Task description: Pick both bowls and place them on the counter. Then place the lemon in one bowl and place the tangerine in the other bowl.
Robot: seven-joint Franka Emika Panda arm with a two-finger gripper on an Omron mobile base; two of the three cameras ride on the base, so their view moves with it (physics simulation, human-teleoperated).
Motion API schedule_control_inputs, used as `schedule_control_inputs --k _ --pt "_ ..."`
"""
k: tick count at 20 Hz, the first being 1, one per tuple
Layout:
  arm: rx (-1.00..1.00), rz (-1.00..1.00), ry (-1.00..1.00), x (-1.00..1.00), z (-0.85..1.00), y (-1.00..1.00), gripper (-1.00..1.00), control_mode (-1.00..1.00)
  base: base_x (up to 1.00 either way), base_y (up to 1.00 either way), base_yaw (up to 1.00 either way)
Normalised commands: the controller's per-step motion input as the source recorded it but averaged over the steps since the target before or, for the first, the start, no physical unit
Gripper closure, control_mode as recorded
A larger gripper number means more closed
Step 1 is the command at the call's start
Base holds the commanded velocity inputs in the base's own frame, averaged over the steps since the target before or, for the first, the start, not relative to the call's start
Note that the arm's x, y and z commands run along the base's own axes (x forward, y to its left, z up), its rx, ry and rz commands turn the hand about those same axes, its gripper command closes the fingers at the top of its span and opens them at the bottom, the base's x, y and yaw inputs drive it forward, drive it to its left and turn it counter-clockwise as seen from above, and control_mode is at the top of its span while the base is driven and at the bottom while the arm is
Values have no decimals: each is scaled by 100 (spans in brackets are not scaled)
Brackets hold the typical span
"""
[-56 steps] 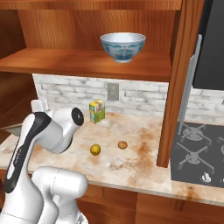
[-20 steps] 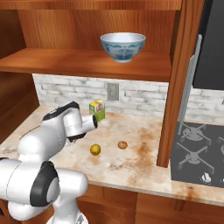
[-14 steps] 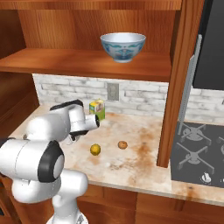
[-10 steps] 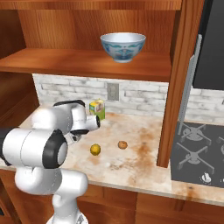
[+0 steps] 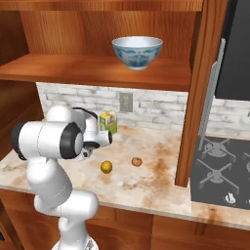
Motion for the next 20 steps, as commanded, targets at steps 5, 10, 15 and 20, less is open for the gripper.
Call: schedule_control_inputs --k 5,10,15,20 --pt "2 0 0 29 -16 1 100 -100 0 0 0" --pt "0 0 0 21 -10 0 100 -100 0 0 0" --pt "0 0 0 0 -19 0 100 -100 0 0 0" --pt "0 0 0 0 -26 0 -100 -100 0 0 0"
